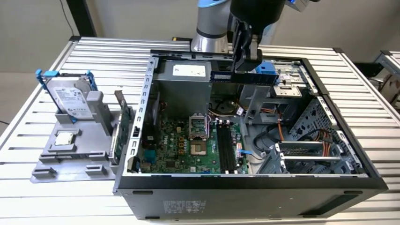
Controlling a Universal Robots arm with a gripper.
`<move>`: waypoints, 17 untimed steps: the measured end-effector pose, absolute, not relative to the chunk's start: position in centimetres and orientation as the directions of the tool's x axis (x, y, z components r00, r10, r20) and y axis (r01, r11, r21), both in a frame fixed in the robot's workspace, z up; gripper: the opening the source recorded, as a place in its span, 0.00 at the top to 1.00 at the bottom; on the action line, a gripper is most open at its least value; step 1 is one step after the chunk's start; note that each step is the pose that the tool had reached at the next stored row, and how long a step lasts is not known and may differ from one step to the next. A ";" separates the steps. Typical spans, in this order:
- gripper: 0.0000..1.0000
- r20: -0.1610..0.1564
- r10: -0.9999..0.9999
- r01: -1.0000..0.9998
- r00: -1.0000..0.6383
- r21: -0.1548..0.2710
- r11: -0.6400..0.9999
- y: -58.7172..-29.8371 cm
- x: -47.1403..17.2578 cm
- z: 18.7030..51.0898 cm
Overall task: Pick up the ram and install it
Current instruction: 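Insert the ram into the slot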
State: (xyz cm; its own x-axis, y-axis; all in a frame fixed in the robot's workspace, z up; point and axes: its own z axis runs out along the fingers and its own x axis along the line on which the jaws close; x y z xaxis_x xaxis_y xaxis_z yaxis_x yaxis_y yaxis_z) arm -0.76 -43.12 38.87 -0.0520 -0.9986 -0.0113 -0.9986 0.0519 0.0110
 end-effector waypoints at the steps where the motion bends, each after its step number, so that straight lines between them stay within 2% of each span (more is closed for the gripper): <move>1: 1.00 -0.011 -0.999 -0.999 -0.052 0.011 0.052 -43.1 -0.8 38.9; 5: 1.00 -0.011 -0.998 -0.998 -0.058 0.011 0.058 -43.1 -0.8 38.9; 17: 1.00 -0.011 -0.976 -0.976 -0.218 0.011 0.218 -43.1 -0.8 38.9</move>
State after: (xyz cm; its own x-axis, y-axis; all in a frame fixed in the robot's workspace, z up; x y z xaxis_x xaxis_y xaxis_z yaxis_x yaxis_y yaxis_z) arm -0.75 -43.10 38.86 -0.2179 -0.9759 -0.0113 -0.9759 0.2178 0.0110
